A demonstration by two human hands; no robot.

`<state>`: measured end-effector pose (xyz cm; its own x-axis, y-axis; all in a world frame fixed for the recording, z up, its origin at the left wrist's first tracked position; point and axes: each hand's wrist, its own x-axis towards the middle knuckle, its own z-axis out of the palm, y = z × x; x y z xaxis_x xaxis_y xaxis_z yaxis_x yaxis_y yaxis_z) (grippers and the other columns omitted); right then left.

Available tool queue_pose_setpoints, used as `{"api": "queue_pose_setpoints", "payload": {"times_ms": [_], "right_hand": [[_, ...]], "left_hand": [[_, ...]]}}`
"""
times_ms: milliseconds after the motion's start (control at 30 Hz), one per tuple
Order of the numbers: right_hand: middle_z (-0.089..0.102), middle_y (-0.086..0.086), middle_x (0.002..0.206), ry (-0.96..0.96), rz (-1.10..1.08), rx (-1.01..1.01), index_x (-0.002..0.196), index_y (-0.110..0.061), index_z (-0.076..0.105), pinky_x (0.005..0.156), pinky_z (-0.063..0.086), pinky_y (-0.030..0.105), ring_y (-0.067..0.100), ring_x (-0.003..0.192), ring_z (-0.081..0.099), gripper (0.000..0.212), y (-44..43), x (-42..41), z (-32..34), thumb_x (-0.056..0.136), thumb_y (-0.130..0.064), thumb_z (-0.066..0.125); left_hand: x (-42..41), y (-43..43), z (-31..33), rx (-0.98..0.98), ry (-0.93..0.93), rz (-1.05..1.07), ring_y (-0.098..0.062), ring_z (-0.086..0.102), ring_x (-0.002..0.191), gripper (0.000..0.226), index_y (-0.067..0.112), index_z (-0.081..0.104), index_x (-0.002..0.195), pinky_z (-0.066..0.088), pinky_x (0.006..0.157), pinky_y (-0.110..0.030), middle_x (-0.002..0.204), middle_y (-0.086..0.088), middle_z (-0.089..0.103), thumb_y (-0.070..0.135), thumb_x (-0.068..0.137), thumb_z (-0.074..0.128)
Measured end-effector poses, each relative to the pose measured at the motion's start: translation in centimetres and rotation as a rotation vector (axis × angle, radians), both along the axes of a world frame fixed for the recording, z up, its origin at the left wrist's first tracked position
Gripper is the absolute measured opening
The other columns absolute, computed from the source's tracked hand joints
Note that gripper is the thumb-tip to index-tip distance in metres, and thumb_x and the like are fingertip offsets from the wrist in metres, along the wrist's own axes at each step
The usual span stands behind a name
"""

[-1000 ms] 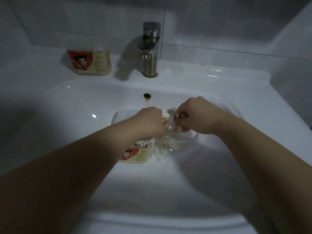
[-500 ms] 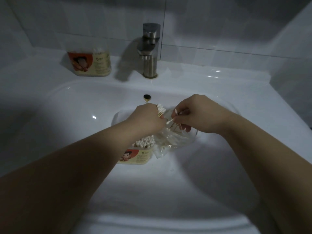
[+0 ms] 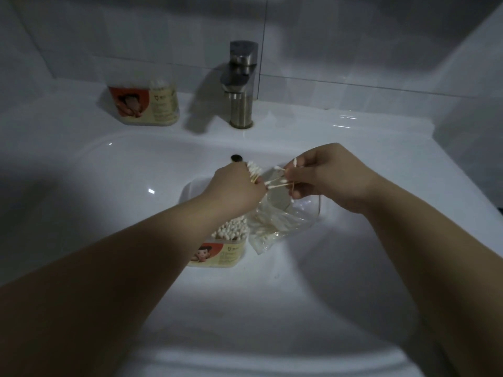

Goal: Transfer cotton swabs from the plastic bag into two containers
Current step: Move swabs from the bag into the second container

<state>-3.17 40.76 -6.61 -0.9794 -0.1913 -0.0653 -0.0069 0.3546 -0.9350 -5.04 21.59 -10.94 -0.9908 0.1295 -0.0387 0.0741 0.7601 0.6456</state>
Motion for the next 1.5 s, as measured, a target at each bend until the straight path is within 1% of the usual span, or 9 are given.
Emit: {"api": "queue_pose_setpoints", "payload": {"times_ms": [133, 400, 500, 667, 900, 1067, 1200, 1400, 1500], "right_hand": [[0.071, 0.016, 0.072, -0.017, -0.029, -0.108, 0.085, 0.015, 0.07, 0.063, 0.058, 0.026, 0.026, 0.061, 0.067, 0.014, 0.2, -0.2, 0.1, 0.092, 0.002, 0.068], [0.071, 0.022, 0.085, -0.074, -0.113, -0.436, 0.098, 0.027, 0.06, 0.067, 0.058, 0.022, 0.022, 0.069, 0.07, 0.026, 0.1, -0.7, -0.3, 0.093, 0.002, 0.065], [0.066, 0.024, 0.092, -0.1, -0.135, -0.495, 0.102, 0.027, 0.06, 0.067, 0.058, 0.021, 0.02, 0.072, 0.071, 0.027, 0.0, -0.6, -0.2, 0.093, 0.002, 0.065], [0.064, 0.022, 0.09, -0.126, -0.132, -0.519, 0.104, 0.024, 0.062, 0.069, 0.057, 0.02, 0.018, 0.071, 0.069, 0.024, -0.5, -0.3, -0.2, 0.095, 0.002, 0.063], [0.066, 0.017, 0.082, -0.174, -0.114, -0.528, 0.099, 0.017, 0.066, 0.071, 0.058, 0.021, 0.018, 0.074, 0.068, 0.016, -1.4, 0.1, 0.0, 0.095, 0.002, 0.063], [0.062, 0.016, 0.077, -0.207, -0.124, -0.535, 0.094, 0.012, 0.064, 0.066, 0.058, 0.02, 0.017, 0.067, 0.067, 0.01, -1.6, 0.3, 0.5, 0.095, 0.002, 0.063], [0.065, 0.017, 0.078, -0.255, -0.105, -0.489, 0.101, 0.015, 0.065, 0.065, 0.058, 0.02, 0.017, 0.065, 0.067, 0.015, -1.7, 0.5, 0.5, 0.095, 0.001, 0.063], [0.067, 0.016, 0.078, -0.274, -0.111, -0.413, 0.103, 0.019, 0.066, 0.067, 0.059, 0.022, 0.018, 0.069, 0.068, 0.019, -1.6, 0.7, 0.4, 0.095, 0.003, 0.063], [0.067, 0.014, 0.076, -0.265, -0.095, -0.442, 0.101, 0.016, 0.067, 0.065, 0.058, 0.02, 0.017, 0.066, 0.067, 0.016, -1.7, 0.7, 0.8, 0.095, 0.002, 0.063]], "left_hand": [[0.0, 0.3, 0.3, 0.256, -0.067, 0.068, -0.023, 0.059, 0.063, 0.027, 0.003, 0.064, 0.102, 0.057, 0.061, -0.04, 0.074, -0.007, 0.063, 0.028, 0.094, 0.064], [0.7, 0.9, 0.9, 0.74, -0.234, -0.098, -0.007, 0.044, 0.048, 0.021, 0.013, 0.072, 0.098, 0.036, 0.047, -0.023, 0.056, 0.01, 0.051, 0.025, 0.084, 0.083], [0.6, 1.2, 0.7, 0.895, -0.268, -0.058, -0.01, 0.035, 0.051, 0.023, -0.002, 0.071, 0.108, 0.026, 0.049, -0.026, 0.064, -0.001, 0.044, 0.011, 0.089, 0.077], [0.7, 1.5, 0.9, 1.105, -0.272, -0.01, -0.009, 0.034, 0.051, 0.006, 0.01, 0.075, 0.097, 0.026, 0.044, -0.022, 0.089, -0.012, 0.044, 0.014, 0.092, 0.075], [0.4, 2.0, 0.9, 1.182, -0.205, 0.143, -0.012, 0.042, 0.051, 0.013, 0.007, 0.072, 0.096, 0.036, 0.046, -0.02, 0.078, -0.013, 0.056, 0.02, 0.095, 0.073], [0.4, 2.0, 1.3, 1.174, -0.12, 0.231, -0.01, 0.048, 0.047, 0.019, 0.009, 0.071, 0.089, 0.042, 0.052, -0.024, 0.058, 0.004, 0.058, 0.026, 0.093, 0.076], [0.5, 1.9, 1.6, 1.194, -0.101, 0.315, -0.008, 0.049, 0.05, 0.028, 0.004, 0.074, 0.101, 0.044, 0.054, -0.023, 0.063, 0.005, 0.055, 0.031, 0.095, 0.073], [-0.3, 0.8, 2.8, 1.335, -0.104, 0.397, -0.004, 0.063, 0.066, 0.024, 0.021, 0.066, 0.088, 0.047, 0.064, -0.022, 0.073, 0.007, 0.066, 0.034, 0.105, 0.056], [-0.2, 0.7, 2.5, 1.283, -0.112, 0.404, -0.004, 0.057, 0.054, 0.024, 0.02, 0.063, 0.09, 0.054, 0.063, -0.025, 0.06, 0.008, 0.052, 0.033, 0.107, 0.051]]}}
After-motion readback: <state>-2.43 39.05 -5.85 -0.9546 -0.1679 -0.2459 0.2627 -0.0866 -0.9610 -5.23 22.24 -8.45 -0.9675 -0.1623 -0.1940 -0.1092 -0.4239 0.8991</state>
